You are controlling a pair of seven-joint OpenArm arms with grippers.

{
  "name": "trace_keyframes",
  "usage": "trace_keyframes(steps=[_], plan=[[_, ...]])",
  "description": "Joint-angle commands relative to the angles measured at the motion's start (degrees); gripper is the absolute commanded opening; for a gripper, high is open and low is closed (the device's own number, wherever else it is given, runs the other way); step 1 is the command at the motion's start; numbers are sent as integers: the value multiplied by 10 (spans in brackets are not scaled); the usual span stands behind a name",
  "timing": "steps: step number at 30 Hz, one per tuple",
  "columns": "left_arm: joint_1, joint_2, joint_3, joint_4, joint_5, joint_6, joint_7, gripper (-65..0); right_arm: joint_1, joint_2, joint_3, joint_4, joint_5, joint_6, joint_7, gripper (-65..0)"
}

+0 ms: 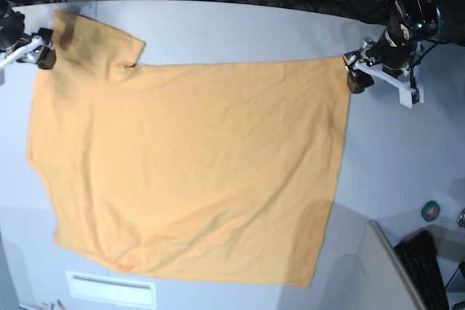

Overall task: Layout the t-shirt on the table in an organized manner, then fold the t-shirt properly
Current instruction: 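Release and regrasp the shirt's shoulder edges with both grippers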

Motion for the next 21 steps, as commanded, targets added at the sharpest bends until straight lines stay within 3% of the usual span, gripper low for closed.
trace_keyframes(steps=[1,7,12,17,19,21], plan=[[0,4,-7,-12,-8,-19,-3,-135,0,2,8,9,10,15,6,-264],[-4,7,-18,-103,-8,-90,-4,-128,12,-11,68,-9,52,63,2,-261],[-23,9,-16,-143,-8,-105,-5,-132,12,-5,120,-97,148,94,2,-261],[-45,18,-15,-181,-9,-107,-5,-137,18,32,127,-201,159,118,2,-261],[-46,21,-14,-183,-9,-112,-5,-191,22,47,127,-227,158,128,2,-261],[-46,21,-10,-184,-9,-112,-5,-346,24,59,126,-250,158,131,2,-261]])
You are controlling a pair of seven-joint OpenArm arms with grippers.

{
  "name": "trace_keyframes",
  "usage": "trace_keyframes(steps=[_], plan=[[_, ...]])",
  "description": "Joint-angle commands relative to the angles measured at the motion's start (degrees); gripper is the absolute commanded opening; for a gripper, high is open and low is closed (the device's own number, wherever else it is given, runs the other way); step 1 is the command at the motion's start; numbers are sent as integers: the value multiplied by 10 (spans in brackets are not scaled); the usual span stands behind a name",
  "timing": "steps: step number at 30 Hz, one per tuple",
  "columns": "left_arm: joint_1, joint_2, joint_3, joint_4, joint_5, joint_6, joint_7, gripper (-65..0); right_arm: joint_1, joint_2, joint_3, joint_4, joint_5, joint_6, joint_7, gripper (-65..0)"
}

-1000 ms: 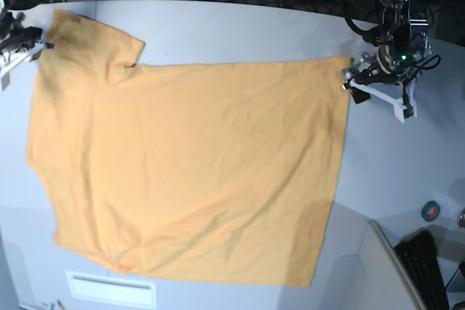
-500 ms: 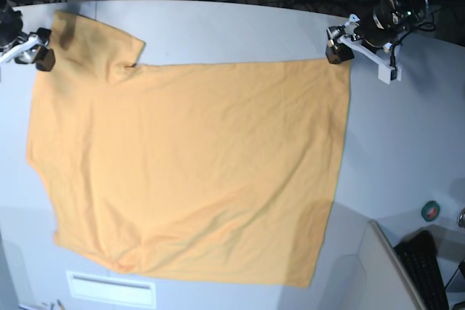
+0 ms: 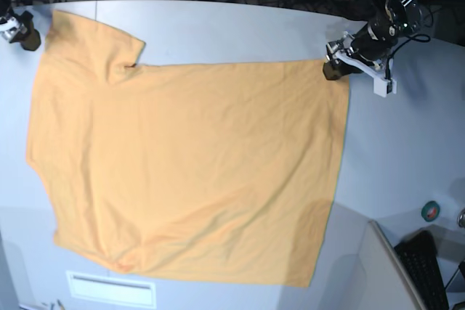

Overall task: Layout the t-shirt on the table in an organized manner, then fold the t-shirt properly
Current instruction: 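Release and regrasp the shirt's shoulder edges with both grippers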

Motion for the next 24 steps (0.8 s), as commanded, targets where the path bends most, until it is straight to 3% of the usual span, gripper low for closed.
trace_keyframes(steps=[1,3,4,7,12,20,22,24], plan=[[5,1,8,-1,9,3,25,-443,-5,15,-2,0,8,6,6,-261],[5,0,8,-1,9,3,25,-607,-6,20,-28,-3,8,6,7,-260],[5,0,7,-1,9,3,26,-650,-7,22,-50,-4,7,6,10,-260],[5,-3,8,3,10,4,27,-650,-7,26,-105,-11,-7,6,24,-263],[7,-3,8,4,10,4,29,-650,-8,21,-114,-34,-56,6,60,-263],[10,-3,5,3,11,4,29,-650,-28,20,-154,-27,-64,7,59,-272],[10,-4,5,3,11,4,29,-650,-31,20,-162,-30,-60,7,61,-339],[10,-4,5,4,12,4,29,-650,-31,7,-150,-30,-60,7,61,-509]])
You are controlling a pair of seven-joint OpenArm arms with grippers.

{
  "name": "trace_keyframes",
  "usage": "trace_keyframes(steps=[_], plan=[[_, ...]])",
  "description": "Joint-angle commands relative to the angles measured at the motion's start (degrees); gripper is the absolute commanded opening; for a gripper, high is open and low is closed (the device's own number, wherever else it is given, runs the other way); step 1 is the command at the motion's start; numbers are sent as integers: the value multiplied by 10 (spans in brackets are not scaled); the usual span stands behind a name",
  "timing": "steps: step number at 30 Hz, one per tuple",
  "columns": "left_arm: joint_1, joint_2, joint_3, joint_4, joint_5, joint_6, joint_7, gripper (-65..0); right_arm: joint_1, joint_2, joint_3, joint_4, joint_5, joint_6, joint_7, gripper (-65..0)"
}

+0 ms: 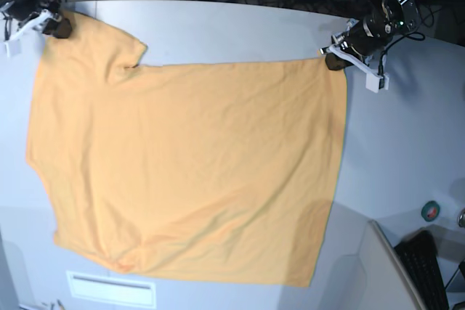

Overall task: Layout the t-shirt on the table in an organized manner, then fold the t-shirt properly
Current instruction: 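Release and regrasp the shirt's shoulder edges with both grippers, then fold the shoulder edge over toward the hem with both grippers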

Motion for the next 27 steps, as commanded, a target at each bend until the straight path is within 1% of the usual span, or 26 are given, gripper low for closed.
trace_keyframes(steps=[1,2,4,7,12,13,15,18,20,22,23,25,27], plan=[[5,-4,-2,8,12,6,12,-650,-8,-6,17,6,-6,-1,-9,-618],[6,-4,-2,16,13,6,12,-650,-8,-12,28,6,-7,-1,-11,-650],[19,-4,-2,34,14,8,11,-650,-10,-15,42,18,-9,-1,-16,-650],[40,-10,-1,76,14,9,13,-650,-22,-13,41,38,-9,-2,-29,-650],[81,-17,-2,135,14,10,13,-650,-78,-19,41,145,-8,-2,-42,-650],[88,-19,-2,146,14,10,13,-650,-89,-27,41,168,-8,-4,-42,-650],[96,-19,-2,167,14,23,13,-650,-96,-42,44,217,-9,-6,-42,-650],[98,-18,1,205,12,59,13,-650,-98,-44,39,268,-10,-7,-42,-650],[90,-18,5,219,12,69,13,-650,-77,-43,39,285,-10,-10,-54,-650],[74,-18,5,223,12,70,14,-650,-37,-34,39,286,-19,-29,-91,-650],[63,-17,8,222,14,70,14,-650,-11,-30,39,284,-35,-38,-109,-650],[44,-19,21,220,14,71,15,-650,39,-31,39,284,-77,-41,-134,-650],[23,-19,26,220,14,84,38,-650,82,-32,39,284,-122,-41,-148,-650]])
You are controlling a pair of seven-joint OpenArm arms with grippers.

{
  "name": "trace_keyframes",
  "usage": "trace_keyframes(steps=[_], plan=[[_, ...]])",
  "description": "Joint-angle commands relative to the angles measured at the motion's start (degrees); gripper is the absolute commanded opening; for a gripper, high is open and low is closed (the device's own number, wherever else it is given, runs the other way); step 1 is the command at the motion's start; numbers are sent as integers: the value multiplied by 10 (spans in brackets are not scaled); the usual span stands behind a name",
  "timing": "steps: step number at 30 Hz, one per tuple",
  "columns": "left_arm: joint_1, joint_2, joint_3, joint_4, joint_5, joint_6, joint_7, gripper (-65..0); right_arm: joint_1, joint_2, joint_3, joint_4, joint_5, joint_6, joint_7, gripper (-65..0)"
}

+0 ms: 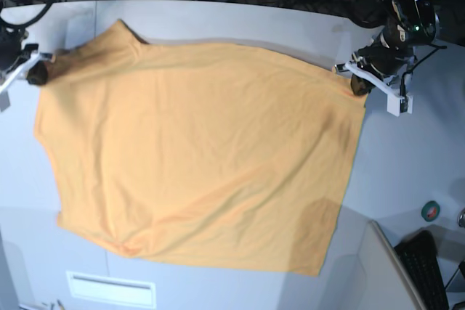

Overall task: Layout the t-shirt on the table in an organized manner, then fold the t-shirt properly
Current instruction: 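Fold the shoulder edge over toward the hem with both grippers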

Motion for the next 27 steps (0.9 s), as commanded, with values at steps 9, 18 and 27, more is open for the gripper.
trace_keyframes(steps=[9,18,27], plan=[[-123,-1,-2,-29,-3,55,45,-650,151,11,3,-76,-104,1,-16,-650],[-224,-4,-2,-165,-2,56,42,-650,230,38,-86,-167,-107,-3,32,-650],[-289,-4,-2,-227,-2,72,27,-650,308,59,-131,-300,-108,-3,101,-650]])
